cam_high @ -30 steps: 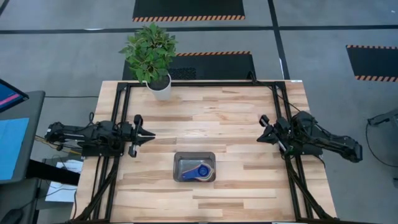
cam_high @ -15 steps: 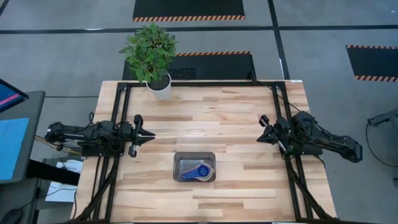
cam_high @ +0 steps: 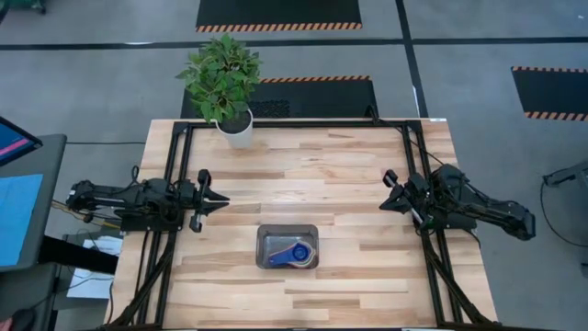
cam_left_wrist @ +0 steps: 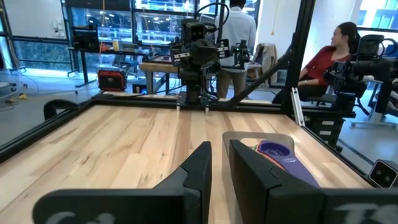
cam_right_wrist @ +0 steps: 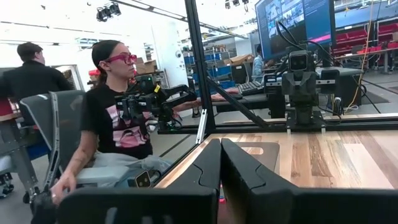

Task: Nest measuring cups in basket
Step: Return to Home Position

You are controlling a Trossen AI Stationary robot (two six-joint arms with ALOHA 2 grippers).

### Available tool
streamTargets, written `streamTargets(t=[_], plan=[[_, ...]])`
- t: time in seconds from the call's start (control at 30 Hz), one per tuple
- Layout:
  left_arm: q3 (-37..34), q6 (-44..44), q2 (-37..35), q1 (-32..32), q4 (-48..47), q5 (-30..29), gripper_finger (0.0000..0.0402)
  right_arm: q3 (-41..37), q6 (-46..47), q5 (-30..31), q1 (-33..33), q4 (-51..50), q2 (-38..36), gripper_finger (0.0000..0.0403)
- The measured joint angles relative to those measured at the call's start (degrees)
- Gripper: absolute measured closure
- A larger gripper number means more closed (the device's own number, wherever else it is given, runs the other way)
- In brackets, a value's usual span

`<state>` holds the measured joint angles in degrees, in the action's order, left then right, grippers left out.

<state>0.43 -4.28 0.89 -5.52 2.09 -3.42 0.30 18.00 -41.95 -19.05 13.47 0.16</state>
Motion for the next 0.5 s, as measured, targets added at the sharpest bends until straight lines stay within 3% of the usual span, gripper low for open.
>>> streamTargets(t=[0.5], plan=[[-0.02,-0.23,0.0,0.0,0.0,0.01,0.0356,0.0,0.0,0.0,0.0,0.0,0.0,0.0375]])
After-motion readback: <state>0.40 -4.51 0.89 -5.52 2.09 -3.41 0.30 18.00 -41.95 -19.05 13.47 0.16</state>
